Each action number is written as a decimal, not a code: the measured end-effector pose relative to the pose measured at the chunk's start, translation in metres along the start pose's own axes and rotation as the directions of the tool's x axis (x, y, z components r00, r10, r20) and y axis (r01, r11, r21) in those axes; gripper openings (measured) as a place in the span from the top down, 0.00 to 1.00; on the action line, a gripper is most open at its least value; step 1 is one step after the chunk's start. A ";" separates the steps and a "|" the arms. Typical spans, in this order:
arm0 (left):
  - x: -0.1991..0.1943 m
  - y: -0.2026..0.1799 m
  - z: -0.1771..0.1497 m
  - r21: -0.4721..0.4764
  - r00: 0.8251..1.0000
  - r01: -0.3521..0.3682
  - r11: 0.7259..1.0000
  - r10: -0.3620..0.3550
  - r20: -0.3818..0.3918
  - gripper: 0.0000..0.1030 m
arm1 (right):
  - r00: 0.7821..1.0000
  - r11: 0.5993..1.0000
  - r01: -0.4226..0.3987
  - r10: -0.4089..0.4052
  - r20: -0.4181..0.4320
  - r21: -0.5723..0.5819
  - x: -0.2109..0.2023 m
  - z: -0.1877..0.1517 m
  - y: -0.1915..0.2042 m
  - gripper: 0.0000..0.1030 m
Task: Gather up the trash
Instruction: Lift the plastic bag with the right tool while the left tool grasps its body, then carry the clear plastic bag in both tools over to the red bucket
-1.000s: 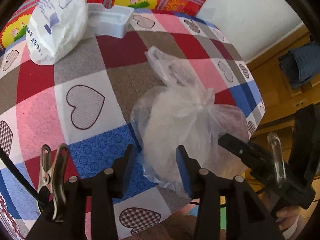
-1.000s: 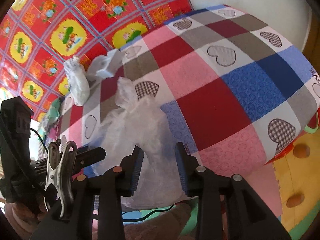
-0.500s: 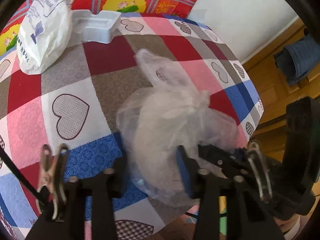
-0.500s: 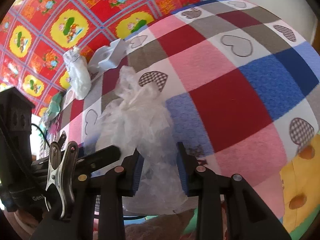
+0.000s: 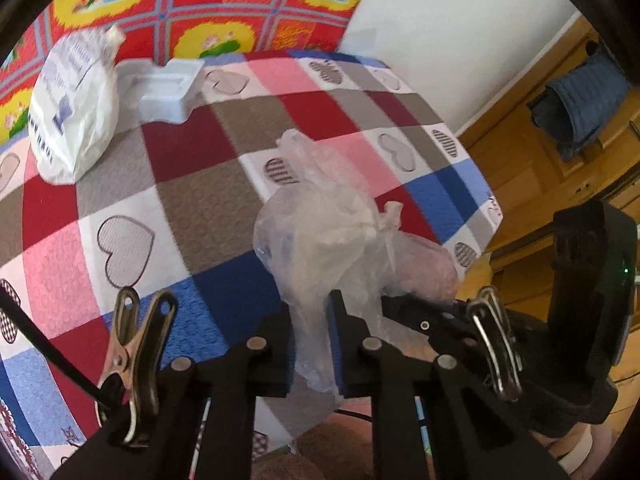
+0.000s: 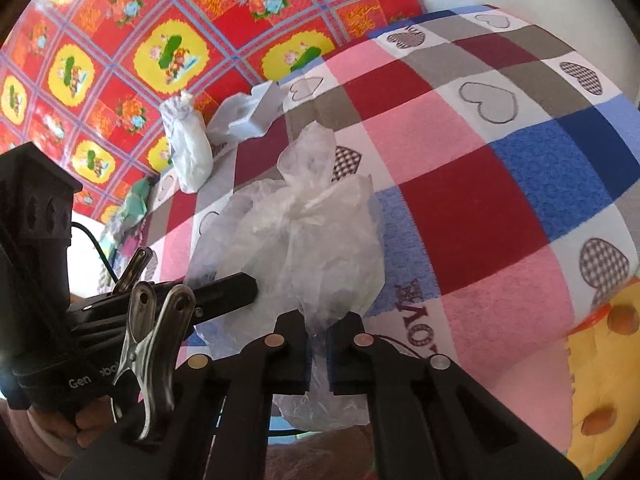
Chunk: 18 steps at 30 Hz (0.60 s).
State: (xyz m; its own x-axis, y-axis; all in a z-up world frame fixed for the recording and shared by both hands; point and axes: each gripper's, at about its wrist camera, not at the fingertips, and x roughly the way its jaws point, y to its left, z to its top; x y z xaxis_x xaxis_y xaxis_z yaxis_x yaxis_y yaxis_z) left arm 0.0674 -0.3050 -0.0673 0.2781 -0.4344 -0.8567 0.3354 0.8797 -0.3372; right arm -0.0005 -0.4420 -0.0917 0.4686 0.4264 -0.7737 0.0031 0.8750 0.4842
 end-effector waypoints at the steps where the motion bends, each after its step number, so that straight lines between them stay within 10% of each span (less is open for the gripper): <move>1: -0.002 -0.006 0.001 0.013 1.000 -0.001 1.000 0.001 0.005 0.86 | 1.000 1.000 -0.002 0.002 0.008 0.003 -0.005 0.000 -0.001 0.94; 18: 0.000 -0.143 0.009 0.198 0.999 0.020 0.980 -0.027 0.032 0.86 | 0.985 0.997 -0.017 0.004 0.173 0.073 -0.113 -0.010 -0.068 0.94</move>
State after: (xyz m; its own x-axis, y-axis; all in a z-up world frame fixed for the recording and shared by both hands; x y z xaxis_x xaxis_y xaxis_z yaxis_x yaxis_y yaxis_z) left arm 0.0276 -0.4320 -0.0157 0.2981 -0.4639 -0.8342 0.5124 0.8151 -0.2702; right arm -0.0628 -0.5477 -0.0412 0.6146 0.3836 -0.6893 0.0594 0.8488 0.5254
